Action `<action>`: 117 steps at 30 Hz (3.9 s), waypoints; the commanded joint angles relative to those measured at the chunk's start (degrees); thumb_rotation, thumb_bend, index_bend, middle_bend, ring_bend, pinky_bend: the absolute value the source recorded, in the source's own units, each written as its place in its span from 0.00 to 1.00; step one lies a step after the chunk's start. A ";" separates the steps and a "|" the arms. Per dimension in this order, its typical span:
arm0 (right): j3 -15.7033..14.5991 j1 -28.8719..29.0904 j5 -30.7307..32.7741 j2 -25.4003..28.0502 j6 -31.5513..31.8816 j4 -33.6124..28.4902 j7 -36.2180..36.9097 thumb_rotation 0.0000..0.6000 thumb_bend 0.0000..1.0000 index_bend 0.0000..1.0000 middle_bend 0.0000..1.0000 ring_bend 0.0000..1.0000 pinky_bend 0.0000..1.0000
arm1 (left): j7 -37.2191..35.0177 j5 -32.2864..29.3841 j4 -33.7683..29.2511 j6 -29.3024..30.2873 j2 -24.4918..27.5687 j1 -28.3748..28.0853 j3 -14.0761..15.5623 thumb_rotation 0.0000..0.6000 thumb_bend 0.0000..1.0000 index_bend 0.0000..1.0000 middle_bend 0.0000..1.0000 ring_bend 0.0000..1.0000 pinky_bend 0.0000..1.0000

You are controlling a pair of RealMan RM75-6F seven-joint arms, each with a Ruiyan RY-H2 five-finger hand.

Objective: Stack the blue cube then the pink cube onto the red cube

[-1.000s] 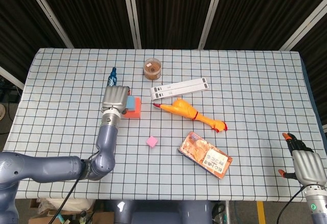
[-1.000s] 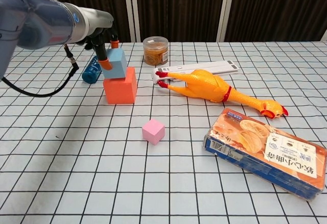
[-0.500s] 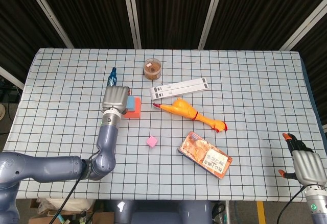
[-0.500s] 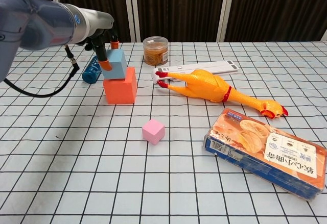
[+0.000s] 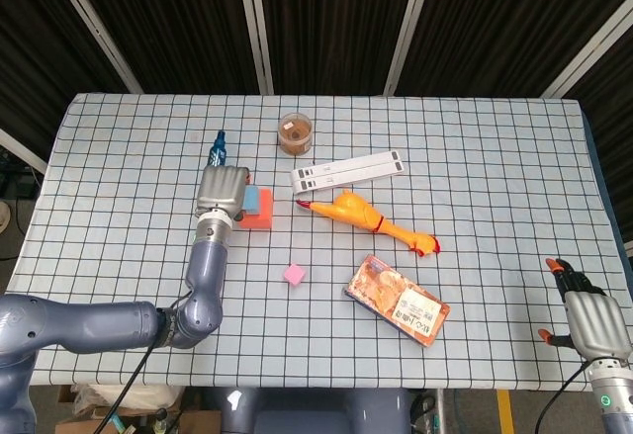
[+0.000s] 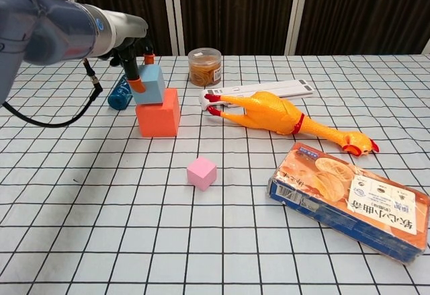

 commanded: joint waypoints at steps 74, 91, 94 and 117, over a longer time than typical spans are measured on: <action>0.13 0.41 1.50 1.26 -0.65 -2.33 -1.19 1.00 0.13 0.04 0.10 0.18 0.34 | -10.53 19.22 -24.28 -11.16 19.42 6.00 4.10 1.00 0.24 0.26 0.89 0.77 0.86; -0.04 0.36 2.27 1.55 -0.94 -2.54 -1.47 1.00 0.13 0.04 0.10 0.18 0.34 | -14.10 21.08 -23.91 -15.65 15.05 3.39 12.78 1.00 0.24 0.29 0.89 0.77 0.86; 0.03 0.38 2.55 1.63 -1.06 -2.59 -1.30 1.00 0.13 0.04 0.10 0.18 0.34 | -14.55 21.67 -21.30 -16.14 13.04 3.05 14.26 1.00 0.24 0.29 0.89 0.77 0.86; 0.13 0.41 3.18 2.03 -1.42 -2.28 -0.44 1.00 0.13 0.04 0.10 0.18 0.34 | -15.21 25.29 -10.93 -14.70 1.12 1.14 17.40 1.00 0.24 0.31 0.89 0.77 0.86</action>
